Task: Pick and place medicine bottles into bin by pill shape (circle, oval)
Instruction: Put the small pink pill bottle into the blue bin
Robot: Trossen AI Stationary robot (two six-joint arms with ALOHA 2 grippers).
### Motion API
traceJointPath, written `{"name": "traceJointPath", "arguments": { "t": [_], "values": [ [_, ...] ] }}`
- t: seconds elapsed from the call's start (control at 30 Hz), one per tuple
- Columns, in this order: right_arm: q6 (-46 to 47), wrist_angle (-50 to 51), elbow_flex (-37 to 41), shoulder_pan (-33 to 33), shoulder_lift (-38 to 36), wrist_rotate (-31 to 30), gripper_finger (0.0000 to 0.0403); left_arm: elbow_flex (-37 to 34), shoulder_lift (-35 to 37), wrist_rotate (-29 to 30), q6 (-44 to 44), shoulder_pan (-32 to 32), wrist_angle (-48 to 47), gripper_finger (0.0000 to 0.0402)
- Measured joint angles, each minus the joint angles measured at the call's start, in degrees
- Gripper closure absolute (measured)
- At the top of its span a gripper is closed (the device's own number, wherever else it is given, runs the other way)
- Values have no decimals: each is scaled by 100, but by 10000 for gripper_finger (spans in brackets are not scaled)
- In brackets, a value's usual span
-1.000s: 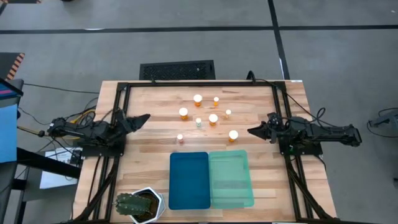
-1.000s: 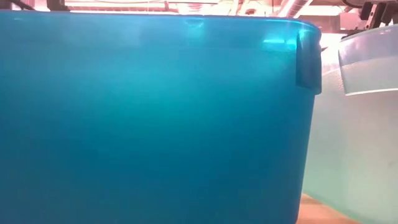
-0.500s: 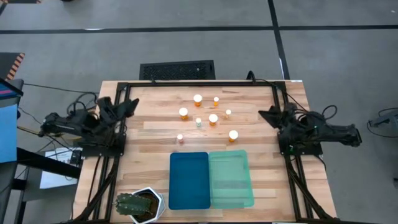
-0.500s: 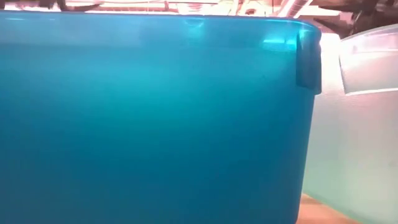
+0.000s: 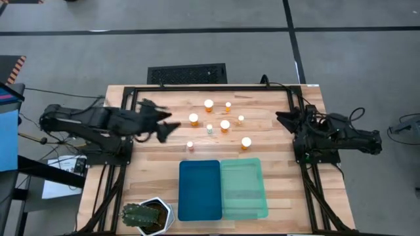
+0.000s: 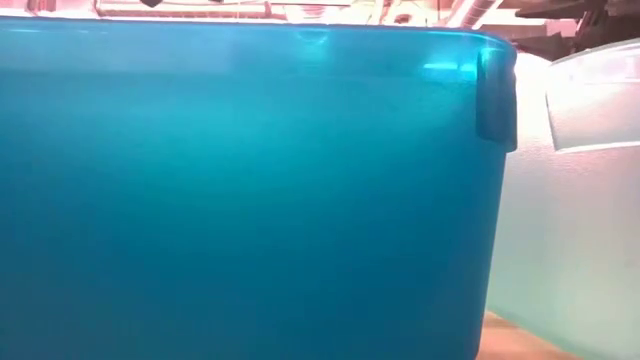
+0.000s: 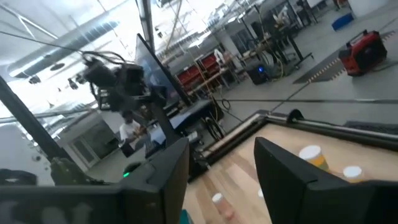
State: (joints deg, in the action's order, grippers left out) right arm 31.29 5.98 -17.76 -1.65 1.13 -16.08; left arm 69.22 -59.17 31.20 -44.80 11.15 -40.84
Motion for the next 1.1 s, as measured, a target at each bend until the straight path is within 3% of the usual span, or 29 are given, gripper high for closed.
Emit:
{"name": "traceJointPath", "arguments": {
  "t": [0.17, 0.37, 0.5, 0.67, 0.9, 1.1],
  "values": [
    [61, 149, 0, 0, 0, 62, 198, 928, -1346, -799, 771, -68, -1477, 56],
    [52, 153, 0, 0, -1, 95, 201, 1006, -2382, -1360, 1498, -231, -1619, 56],
    [35, 278, 0, 0, -1, 114, 205, 1006, -2853, -1216, 2095, -290, -1782, 56],
    [55, 478, 0, 0, 0, 121, 204, 966, -3190, -1556, 2601, -538, -1469, 56],
    [59, 682, 2, 0, -2, 123, 203, 348, -3130, -2159, 2790, -1149, -1203, 56],
    [63, 739, 2, 0, 0, 129, 208, -63, -3186, -2340, 3184, -1191, -555, 56]
  ]
}}
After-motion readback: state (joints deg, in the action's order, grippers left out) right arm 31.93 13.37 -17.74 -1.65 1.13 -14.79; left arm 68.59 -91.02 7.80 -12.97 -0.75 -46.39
